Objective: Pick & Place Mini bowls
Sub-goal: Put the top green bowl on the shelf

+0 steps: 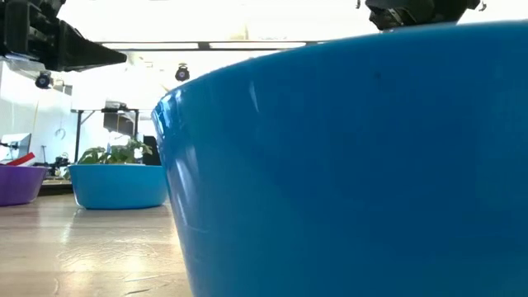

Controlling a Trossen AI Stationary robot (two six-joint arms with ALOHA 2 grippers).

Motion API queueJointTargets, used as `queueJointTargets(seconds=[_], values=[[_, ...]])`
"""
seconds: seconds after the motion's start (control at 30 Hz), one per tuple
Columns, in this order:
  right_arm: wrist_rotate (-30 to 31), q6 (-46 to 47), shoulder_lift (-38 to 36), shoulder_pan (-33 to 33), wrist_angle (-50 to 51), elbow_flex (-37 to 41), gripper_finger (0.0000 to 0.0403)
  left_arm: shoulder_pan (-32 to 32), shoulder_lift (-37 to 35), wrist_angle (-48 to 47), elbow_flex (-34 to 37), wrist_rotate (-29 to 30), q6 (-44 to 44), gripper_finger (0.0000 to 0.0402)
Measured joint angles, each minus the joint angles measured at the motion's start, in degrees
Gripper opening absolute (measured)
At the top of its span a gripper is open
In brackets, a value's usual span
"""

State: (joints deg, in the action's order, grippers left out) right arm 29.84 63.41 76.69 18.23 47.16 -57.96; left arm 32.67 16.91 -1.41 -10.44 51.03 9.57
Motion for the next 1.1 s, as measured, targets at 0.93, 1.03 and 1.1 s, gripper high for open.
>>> queueJointTargets(seconds=[0.93, 1.03, 1.1], values=[[-6.26, 16.08, 9.16, -6.6, -1.6, 0.03, 0.012, 0.0, 4.0, 0.11, -1.55, -0.15, 2.66, 0.0], [-8.01, 14.64, 10.36, -7.97, -1.79, 0.03, 0.0117, -0.01, 4.0, 0.11, -1.54, -0.15, 2.64, 0.0], [-8.68, 14.42, 11.45, -8.61, -2.25, 0.03, 0.0115, -0.01, 4.0, 0.11, -1.55, -0.15, 2.64, 0.0]])
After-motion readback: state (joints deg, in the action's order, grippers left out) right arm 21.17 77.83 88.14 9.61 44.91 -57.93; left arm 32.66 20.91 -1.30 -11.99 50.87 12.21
